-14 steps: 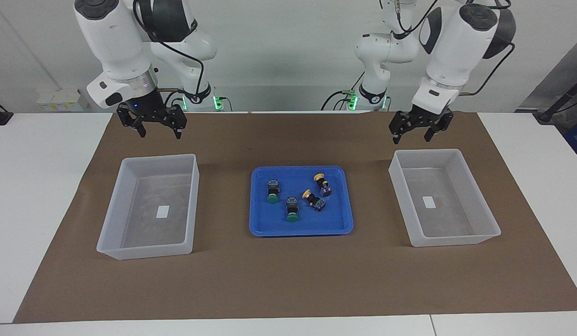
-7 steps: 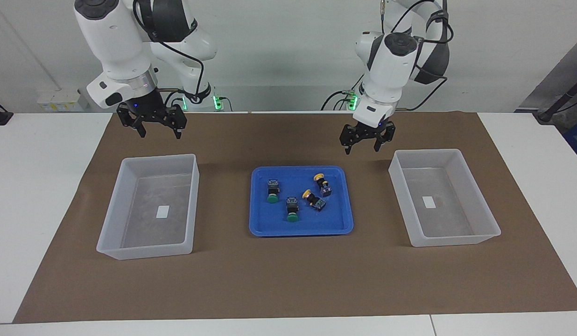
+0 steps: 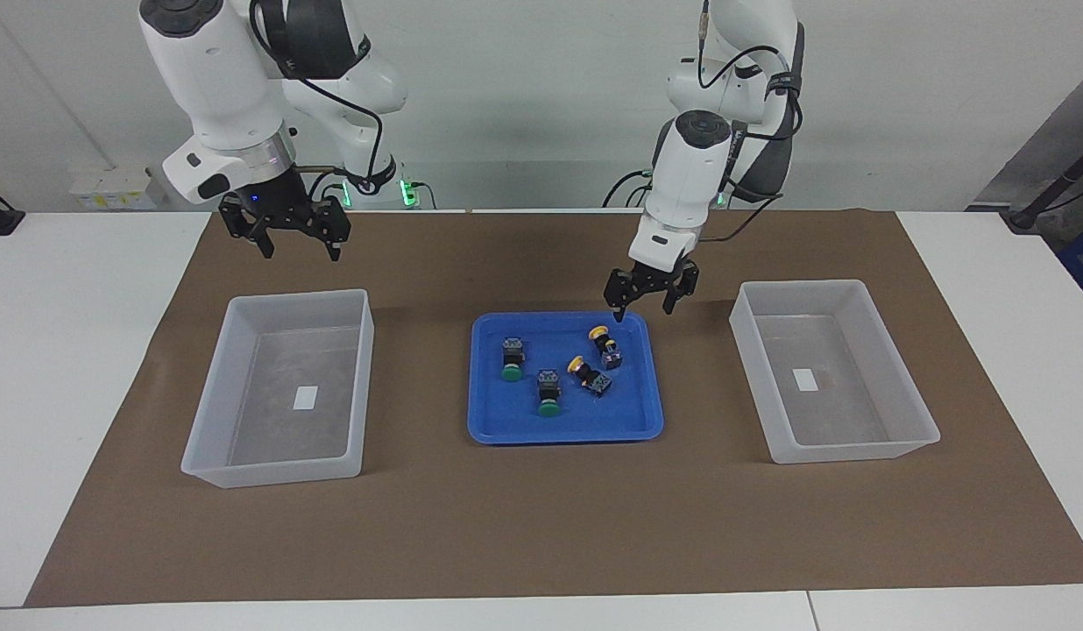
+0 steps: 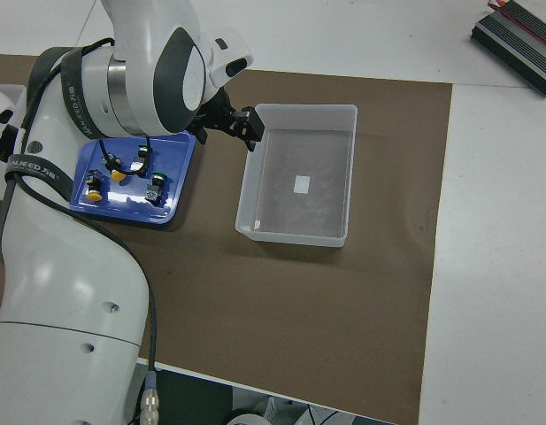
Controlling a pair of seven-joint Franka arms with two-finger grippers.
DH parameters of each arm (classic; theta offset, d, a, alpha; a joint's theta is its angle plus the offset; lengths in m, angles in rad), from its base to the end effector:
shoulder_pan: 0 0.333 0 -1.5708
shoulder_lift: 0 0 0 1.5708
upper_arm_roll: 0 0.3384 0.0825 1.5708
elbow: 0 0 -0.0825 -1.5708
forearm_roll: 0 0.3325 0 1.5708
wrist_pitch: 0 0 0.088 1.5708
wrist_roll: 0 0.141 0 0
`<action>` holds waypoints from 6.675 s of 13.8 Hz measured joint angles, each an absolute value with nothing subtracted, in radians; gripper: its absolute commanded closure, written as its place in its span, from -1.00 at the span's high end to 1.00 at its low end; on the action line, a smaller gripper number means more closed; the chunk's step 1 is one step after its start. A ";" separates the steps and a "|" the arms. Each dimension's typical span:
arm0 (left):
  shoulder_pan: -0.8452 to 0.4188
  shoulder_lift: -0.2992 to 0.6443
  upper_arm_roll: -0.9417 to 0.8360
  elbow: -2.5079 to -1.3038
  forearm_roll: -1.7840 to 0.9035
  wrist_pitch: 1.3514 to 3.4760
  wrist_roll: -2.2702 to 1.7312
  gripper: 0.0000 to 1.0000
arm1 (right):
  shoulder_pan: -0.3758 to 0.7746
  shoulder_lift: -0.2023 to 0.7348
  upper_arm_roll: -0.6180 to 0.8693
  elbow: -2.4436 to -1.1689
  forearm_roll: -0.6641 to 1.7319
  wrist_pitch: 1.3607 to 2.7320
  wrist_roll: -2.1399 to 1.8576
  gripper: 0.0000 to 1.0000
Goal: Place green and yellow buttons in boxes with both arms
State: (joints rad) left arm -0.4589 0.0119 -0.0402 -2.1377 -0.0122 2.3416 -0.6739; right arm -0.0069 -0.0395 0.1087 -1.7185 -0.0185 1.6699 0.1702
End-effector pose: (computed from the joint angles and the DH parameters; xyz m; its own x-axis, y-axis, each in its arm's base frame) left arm 0.4592 -0.2508 0.4360 0.9717 0.1886 0.1424 0.1710 -0.9770 0.1274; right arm 0.4929 0.0489 0.5786 0.9978 -0.0666 -0.0054 -0.0665 -0.9975 0.0239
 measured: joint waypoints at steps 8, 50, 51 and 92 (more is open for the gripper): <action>-0.474 0.013 -0.041 -2.207 -0.037 2.435 -0.681 1.00 | 0.004 -0.039 0.109 -1.738 -0.017 1.757 0.193 1.00; -0.116 0.153 -0.010 -1.812 -0.042 2.048 -0.197 -1.00 | 0.424 0.254 0.108 -1.979 -0.216 2.364 0.784 -1.00; -0.094 0.153 -0.009 -1.824 -0.042 2.055 -0.150 -1.00 | 0.395 0.225 0.107 -1.973 -0.216 2.337 0.782 -1.00; -0.312 0.177 -0.043 -1.859 -0.063 2.168 -0.677 0.17 | -0.080 0.237 0.120 -1.895 -0.097 2.382 0.082 1.00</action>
State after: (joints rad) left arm -0.3116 0.1766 -0.0428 -1.8591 -0.0626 2.1680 -0.6773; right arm -0.0798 0.2373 0.1205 -1.8947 -0.0973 2.3819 0.0819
